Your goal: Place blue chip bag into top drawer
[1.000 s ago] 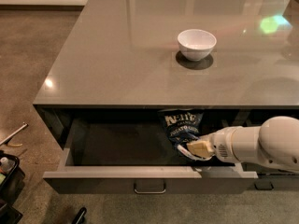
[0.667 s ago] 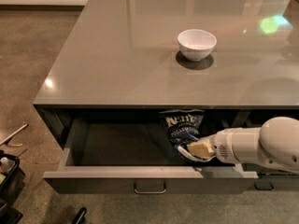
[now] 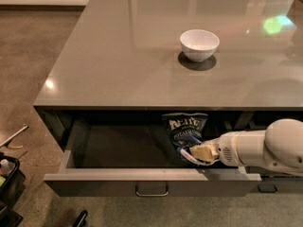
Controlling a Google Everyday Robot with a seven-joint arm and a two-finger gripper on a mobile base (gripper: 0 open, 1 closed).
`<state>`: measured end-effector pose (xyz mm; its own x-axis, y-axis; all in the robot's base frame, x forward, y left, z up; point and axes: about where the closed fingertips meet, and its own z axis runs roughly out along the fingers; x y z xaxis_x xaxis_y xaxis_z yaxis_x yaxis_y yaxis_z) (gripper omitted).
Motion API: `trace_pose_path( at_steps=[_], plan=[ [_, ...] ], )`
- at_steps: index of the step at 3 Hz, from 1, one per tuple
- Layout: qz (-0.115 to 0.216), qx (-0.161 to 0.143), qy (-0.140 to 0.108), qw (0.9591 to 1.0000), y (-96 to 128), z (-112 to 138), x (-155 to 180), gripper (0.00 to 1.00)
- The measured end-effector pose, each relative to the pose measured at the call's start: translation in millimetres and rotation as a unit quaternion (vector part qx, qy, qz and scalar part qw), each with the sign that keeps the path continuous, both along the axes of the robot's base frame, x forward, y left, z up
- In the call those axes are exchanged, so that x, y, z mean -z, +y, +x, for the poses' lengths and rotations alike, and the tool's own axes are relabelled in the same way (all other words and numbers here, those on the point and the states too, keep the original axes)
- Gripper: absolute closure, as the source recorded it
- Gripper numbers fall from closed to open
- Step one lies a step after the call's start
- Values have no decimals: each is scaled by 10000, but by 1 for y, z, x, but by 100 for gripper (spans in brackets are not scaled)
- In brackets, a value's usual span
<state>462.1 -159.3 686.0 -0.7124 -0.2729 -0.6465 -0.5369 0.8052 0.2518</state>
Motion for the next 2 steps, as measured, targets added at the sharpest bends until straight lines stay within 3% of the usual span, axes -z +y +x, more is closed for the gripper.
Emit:
trace_pose_path(
  at_steps=[2],
  plan=[
    [0,-1,0,10000,0,0,0,35]
  ],
)
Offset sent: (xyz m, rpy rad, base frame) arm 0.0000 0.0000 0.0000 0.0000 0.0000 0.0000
